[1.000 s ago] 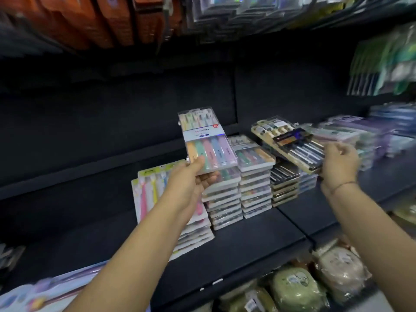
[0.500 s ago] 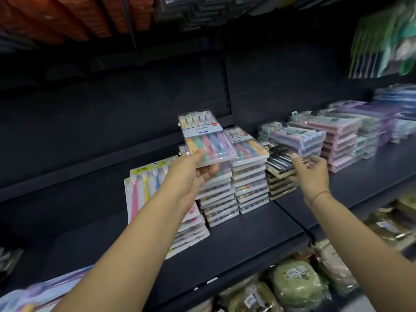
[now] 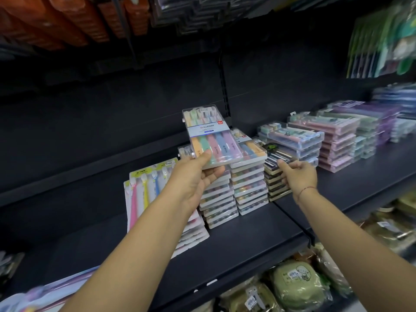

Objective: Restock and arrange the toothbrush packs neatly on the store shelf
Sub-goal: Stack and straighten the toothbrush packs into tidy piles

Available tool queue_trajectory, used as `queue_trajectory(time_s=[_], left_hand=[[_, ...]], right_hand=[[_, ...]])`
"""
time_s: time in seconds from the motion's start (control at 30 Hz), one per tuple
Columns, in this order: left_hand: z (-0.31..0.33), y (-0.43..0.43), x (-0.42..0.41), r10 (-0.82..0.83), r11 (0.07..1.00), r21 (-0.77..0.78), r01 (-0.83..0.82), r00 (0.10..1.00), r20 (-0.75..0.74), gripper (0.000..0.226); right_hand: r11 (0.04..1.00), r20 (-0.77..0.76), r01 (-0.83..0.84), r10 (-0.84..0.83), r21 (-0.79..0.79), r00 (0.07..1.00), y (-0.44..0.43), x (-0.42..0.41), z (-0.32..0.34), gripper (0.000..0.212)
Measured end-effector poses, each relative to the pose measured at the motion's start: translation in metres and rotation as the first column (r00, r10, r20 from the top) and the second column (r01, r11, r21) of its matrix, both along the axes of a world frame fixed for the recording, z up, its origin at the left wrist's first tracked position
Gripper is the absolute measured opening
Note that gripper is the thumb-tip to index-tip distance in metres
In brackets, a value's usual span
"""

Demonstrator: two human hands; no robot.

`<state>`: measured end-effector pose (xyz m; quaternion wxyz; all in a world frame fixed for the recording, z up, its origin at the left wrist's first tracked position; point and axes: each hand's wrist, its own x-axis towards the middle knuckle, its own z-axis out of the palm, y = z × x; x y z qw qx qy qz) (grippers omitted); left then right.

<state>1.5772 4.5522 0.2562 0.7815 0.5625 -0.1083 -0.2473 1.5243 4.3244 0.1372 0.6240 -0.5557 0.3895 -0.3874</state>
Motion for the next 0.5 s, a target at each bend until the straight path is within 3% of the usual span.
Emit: queue_trajectory(time_s=[0.07, 0.13, 0.2, 0.3, 0.37, 0.4, 0.43, 0.5], left_hand=[[0.0, -0.003, -0.004, -0.013, 1.0, -0.018, 0.012, 1.0, -0.002, 0.015], [0.0, -0.008, -0.007, -0.034, 0.999, -0.023, 0.034, 0.999, -0.001, 0.02], [-0.002, -0.016, -0.01, -0.062, 0.998, -0.004, 0.062, 0.998, 0.016, 0.024], [-0.003, -0.027, -0.021, -0.102, 0.994, 0.045, 0.099, 0.993, 0.065, 0.017], [-0.004, -0.029, -0.028, -0.133, 0.986, 0.122, 0.113, 0.977, 0.169, 0.014], [-0.004, -0.027, -0.027, -0.134, 0.972, 0.227, 0.063, 0.94, 0.314, 0.019], [-0.007, -0.023, -0.023, -0.144, 0.93, 0.362, -0.064, 0.843, 0.518, 0.026], [-0.015, -0.009, -0.009, -0.25, 0.714, 0.494, -0.497, 0.478, 0.842, 0.046]], right_hand=[[0.997, -0.037, 0.049, -0.051, -0.054, 0.998, 0.002, -0.007, 0.007, 0.026], [0.987, 0.051, 0.087, -0.081, -0.138, 0.995, 0.014, -0.019, 0.023, 0.026], [0.983, 0.179, -0.059, 0.091, -0.174, 0.98, 0.034, -0.029, 0.047, 0.03], [0.88, 0.195, -0.44, 0.47, -0.178, 0.861, 0.061, -0.029, 0.081, 0.029], [0.858, 0.204, -0.48, 0.51, -0.182, 0.835, 0.065, -0.022, 0.093, 0.022], [0.867, 0.209, -0.462, 0.495, -0.189, 0.843, 0.062, -0.017, 0.097, 0.017], [0.871, 0.196, -0.446, 0.483, -0.204, 0.853, 0.058, -0.014, 0.101, 0.01], [0.867, 0.097, -0.423, 0.46, -0.265, 0.882, 0.048, -0.006, 0.107, 0.01]])
